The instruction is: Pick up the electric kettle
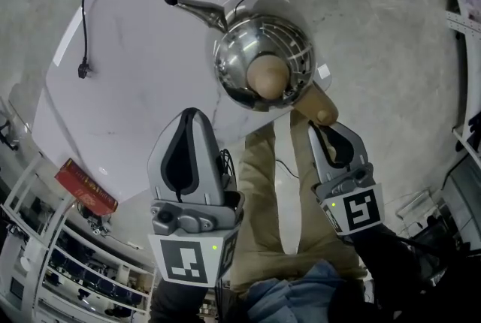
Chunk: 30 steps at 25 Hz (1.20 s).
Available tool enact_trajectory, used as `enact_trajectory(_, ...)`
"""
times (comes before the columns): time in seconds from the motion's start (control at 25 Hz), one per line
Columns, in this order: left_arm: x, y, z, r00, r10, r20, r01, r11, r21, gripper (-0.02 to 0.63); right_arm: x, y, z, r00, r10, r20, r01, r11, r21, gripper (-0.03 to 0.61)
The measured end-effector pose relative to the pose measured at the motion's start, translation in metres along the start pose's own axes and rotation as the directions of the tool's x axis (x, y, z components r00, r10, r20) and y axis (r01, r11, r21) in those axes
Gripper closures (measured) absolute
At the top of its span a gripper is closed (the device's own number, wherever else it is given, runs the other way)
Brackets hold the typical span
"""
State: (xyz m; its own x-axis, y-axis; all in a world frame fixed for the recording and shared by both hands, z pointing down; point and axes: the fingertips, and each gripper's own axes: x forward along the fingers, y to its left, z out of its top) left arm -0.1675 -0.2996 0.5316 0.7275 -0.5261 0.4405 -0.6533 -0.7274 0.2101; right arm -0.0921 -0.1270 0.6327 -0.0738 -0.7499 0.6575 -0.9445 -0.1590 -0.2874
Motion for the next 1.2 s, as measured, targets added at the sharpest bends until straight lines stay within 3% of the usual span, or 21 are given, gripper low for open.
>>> enact_trajectory(0.28,0.01,0.003,0.007,0.999,0.027,0.02,-0.026,0.999,-0.021,0.612,0.003,-0.029,0.014,1.0,-0.02,-0.006,0.02,0.999,-0.041,0.517)
enact_trajectory(0.84,0.026,0.014,0.003,0.998,0.067,-0.01,-0.067,0.997,-0.048,0.612,0.015,-0.065,0.036,0.998,-0.052,-0.033,0.049,0.995,-0.083,0.513)
enact_trajectory(1.2,0.018,0.016,0.002,0.999,0.036,-0.012,-0.036,0.999,-0.024,0.611,0.014,-0.055,0.032,0.997,-0.076,0.009,0.076,0.997,-0.023,0.465)
